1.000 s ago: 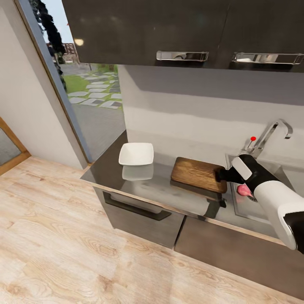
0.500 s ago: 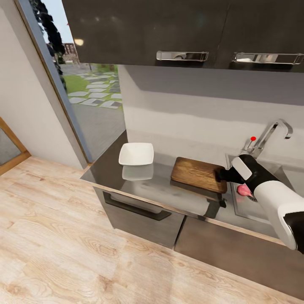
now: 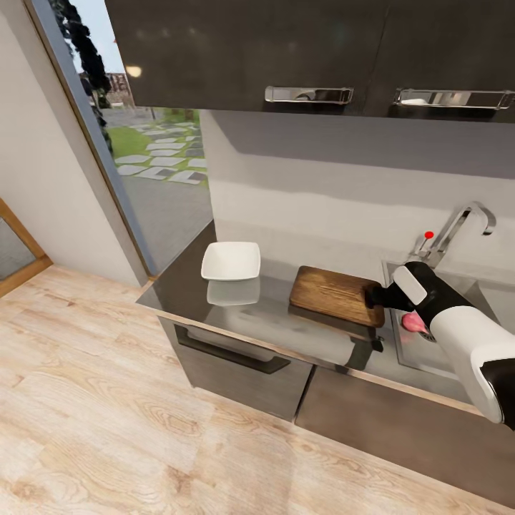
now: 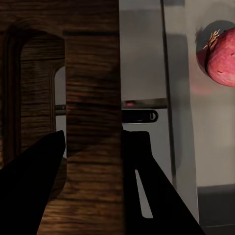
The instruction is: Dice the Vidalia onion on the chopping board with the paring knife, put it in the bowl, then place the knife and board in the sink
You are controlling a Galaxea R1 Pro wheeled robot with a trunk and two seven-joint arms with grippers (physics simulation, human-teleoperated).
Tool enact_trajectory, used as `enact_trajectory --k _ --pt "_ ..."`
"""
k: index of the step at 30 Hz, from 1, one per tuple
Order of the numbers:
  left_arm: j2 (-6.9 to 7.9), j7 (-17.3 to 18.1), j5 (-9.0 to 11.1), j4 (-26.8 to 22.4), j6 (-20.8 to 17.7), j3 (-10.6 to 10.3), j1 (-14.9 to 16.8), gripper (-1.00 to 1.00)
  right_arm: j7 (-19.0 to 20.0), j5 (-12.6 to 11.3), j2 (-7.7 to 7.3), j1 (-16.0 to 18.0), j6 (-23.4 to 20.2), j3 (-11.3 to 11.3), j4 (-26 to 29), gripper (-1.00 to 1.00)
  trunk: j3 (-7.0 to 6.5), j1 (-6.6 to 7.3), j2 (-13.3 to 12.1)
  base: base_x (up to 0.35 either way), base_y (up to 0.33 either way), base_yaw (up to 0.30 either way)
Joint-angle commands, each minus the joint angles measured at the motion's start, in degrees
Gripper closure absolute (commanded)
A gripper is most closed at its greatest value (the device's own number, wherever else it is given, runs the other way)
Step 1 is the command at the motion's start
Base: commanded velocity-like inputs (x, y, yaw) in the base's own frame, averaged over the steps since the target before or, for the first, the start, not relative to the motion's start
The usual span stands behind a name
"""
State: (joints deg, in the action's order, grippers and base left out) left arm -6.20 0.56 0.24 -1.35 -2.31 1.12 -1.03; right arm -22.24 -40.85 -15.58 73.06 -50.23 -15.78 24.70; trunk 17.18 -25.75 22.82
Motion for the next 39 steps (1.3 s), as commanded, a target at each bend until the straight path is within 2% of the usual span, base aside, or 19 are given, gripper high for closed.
enact_trajectory --k 1,7,14,39 --pt "-0.02 0.1 0.0 -0.1 -0.2 0.1 0.0 -1.00 -0.4 -0.6 -0.07 0.0 -0.1 -0.4 0.1 1.00 0.09 -0.03 0.1 0.000 0.000 0.000" --pt "0.00 0.1 0.0 -0.1 -0.2 0.1 0.0 -1.00 0.0 -0.7 -0.07 0.1 -0.1 -0.4 0.1 1.00 0.09 -0.03 0.1 0.000 0.000 0.000" --pt "0.00 0.1 0.1 -0.1 -0.2 0.1 0.0 -1.00 3.2 -0.7 -0.07 0.1 -0.1 -0.5 0.1 1.00 0.09 -0.03 0.1 0.000 0.000 0.000" --pt "-0.03 0.1 0.0 -0.1 -0.2 0.1 0.0 -1.00 3.6 -0.6 -0.07 0.0 -0.1 -0.5 0.0 1.00 0.39 -0.03 0.1 0.000 0.000 0.000"
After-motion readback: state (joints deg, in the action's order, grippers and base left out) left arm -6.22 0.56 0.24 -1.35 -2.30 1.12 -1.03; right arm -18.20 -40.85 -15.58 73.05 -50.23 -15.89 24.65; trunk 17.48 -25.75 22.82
